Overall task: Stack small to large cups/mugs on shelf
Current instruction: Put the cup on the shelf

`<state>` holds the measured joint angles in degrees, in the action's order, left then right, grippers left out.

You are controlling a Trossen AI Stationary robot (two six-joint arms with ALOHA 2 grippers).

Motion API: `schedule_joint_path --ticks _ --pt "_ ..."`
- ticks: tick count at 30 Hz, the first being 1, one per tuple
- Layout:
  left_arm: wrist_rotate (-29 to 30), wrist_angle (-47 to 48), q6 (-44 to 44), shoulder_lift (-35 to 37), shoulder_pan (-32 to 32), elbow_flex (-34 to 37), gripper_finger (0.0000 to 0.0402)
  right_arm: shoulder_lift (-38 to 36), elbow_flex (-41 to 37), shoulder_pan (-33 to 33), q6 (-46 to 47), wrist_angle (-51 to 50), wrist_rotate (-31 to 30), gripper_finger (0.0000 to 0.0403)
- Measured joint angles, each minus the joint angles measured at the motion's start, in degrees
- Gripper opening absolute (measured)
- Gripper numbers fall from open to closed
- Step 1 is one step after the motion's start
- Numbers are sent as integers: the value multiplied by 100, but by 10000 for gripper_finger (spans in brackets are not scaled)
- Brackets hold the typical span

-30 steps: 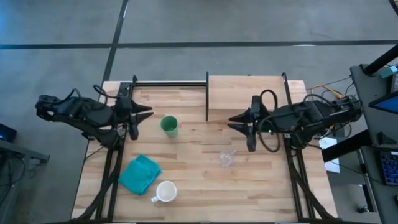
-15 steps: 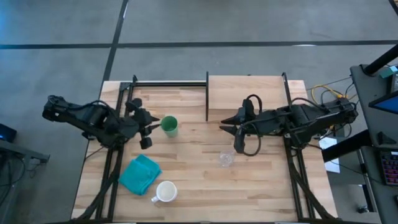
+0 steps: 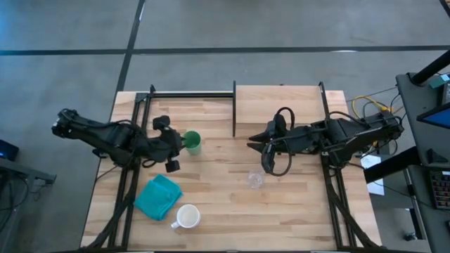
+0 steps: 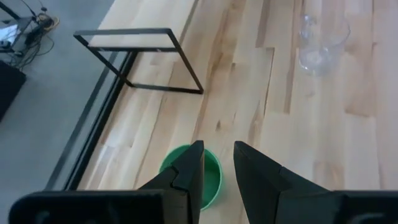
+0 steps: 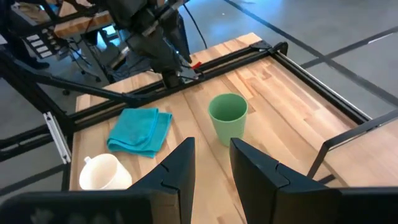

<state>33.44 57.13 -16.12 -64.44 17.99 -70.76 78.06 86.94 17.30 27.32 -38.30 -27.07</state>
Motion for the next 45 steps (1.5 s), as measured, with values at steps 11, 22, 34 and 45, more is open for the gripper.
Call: schedule_joint_path --ticks 11,22,34,45 --pt "-818 -37 -610 -461 -206 -55 75 -2 0 -7 160 -3 49 96" --pt "-2104 251 -615 -408 -886 -209 75 -2 0 -7 119 -32 67 96" --pt "-2701 1080 -156 -412 -1551 -78 75 -2 0 -7 115 -39 65 96" --pt "-3210 833 1666 -1264 -2165 -39 75 -2 0 -7 182 -35 65 96"
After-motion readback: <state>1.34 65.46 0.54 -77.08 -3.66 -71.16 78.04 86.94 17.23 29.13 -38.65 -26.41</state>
